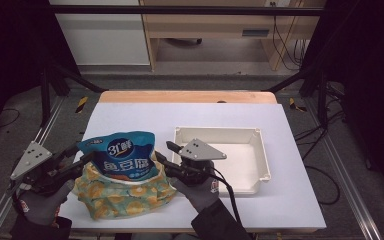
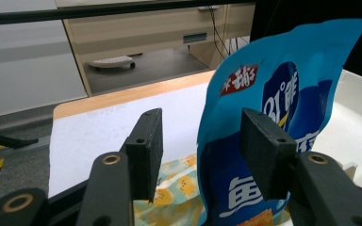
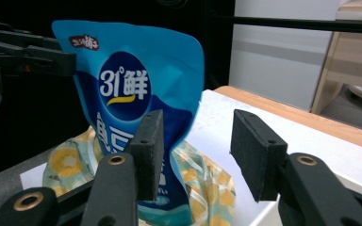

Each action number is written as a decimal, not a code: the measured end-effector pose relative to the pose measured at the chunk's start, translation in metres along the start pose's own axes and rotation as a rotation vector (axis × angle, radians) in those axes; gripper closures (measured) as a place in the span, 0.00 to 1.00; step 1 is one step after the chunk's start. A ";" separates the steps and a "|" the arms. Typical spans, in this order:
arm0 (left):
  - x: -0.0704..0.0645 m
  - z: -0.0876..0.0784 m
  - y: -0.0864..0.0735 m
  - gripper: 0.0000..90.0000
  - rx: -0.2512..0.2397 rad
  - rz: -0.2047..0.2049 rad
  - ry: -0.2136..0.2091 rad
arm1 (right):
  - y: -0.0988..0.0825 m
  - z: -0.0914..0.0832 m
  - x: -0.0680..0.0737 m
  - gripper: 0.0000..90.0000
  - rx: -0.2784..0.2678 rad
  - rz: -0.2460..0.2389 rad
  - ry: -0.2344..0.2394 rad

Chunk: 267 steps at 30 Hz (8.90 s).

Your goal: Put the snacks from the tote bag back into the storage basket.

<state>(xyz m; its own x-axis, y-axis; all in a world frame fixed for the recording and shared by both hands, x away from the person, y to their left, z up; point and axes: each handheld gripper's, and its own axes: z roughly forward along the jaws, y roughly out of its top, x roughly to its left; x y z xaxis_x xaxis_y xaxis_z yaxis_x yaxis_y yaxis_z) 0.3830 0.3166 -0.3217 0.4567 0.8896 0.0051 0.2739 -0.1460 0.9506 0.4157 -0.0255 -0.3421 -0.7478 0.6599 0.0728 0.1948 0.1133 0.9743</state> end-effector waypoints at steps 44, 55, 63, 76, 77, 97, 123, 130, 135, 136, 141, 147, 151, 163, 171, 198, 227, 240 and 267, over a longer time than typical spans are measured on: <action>-0.006 0.008 0.010 1.00 0.050 0.029 0.024 | 0.015 0.041 0.002 1.00 0.091 -0.006 0.001; -0.004 0.005 0.016 1.00 0.035 0.024 0.021 | 0.022 0.039 0.003 1.00 0.084 -0.017 -0.002; -0.005 -0.002 0.028 1.00 0.020 0.040 0.023 | 0.034 0.033 0.007 1.00 0.061 -0.033 0.002; -0.005 -0.011 0.044 1.00 -0.013 0.037 0.017 | 0.055 0.027 0.009 1.00 0.039 -0.057 0.005; -0.005 -0.011 0.046 1.00 -0.016 0.035 0.018 | 0.056 0.027 0.010 1.00 0.037 -0.059 0.005; -0.010 -0.028 0.076 1.00 -0.082 0.053 0.021 | 0.090 0.014 0.015 1.00 -0.017 -0.091 -0.002; -0.031 -0.026 0.100 1.00 -0.118 0.076 -0.008 | 0.107 -0.013 0.006 1.00 -0.046 -0.102 -0.016; -0.040 -0.020 0.104 1.00 -0.118 0.091 -0.024 | 0.107 -0.024 -0.002 1.00 -0.053 -0.104 -0.027; -0.050 -0.014 0.108 1.00 -0.123 0.100 -0.039 | 0.106 -0.034 -0.008 1.00 -0.054 -0.098 -0.044; -0.052 -0.012 0.109 1.00 -0.121 0.104 -0.045 | 0.106 -0.036 -0.010 1.00 -0.055 -0.099 -0.046; -0.061 -0.003 0.112 1.00 -0.118 0.110 -0.066 | 0.105 -0.048 -0.017 1.00 -0.058 -0.093 -0.065; -0.072 0.007 0.115 1.00 -0.115 0.120 -0.088 | 0.102 -0.060 -0.027 1.00 -0.060 -0.084 -0.089; -0.079 0.014 0.117 1.00 -0.110 0.128 -0.101 | 0.100 -0.068 -0.032 1.00 -0.059 -0.079 -0.106; -0.097 0.028 0.121 1.00 -0.110 0.142 -0.138 | 0.096 -0.088 -0.045 1.00 -0.066 -0.069 -0.144; -0.108 0.037 0.123 1.00 -0.109 0.149 -0.157 | 0.094 -0.099 -0.053 1.00 -0.067 -0.058 -0.165; -0.144 0.083 0.123 1.00 -0.080 0.178 -0.244 | 0.073 -0.134 -0.086 1.00 -0.056 -0.025 -0.251; -0.153 0.127 0.089 1.00 0.011 0.196 -0.277 | 0.026 -0.133 -0.115 1.00 -0.004 0.026 -0.272; -0.145 0.133 0.066 1.00 0.062 0.180 -0.270 | 0.005 -0.116 -0.115 1.00 0.057 0.032 -0.270; -0.138 0.123 0.054 0.96 0.076 0.176 -0.272 | -0.007 -0.112 -0.105 0.97 0.062 0.040 -0.252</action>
<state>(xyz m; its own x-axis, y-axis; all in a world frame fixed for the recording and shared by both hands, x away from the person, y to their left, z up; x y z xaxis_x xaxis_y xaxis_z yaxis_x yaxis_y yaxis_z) 0.4392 0.1325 -0.3096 0.7094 0.7008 0.0745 0.2279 -0.3281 0.9167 0.4220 -0.1784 -0.3327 -0.5584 0.8282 0.0478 0.2650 0.1235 0.9563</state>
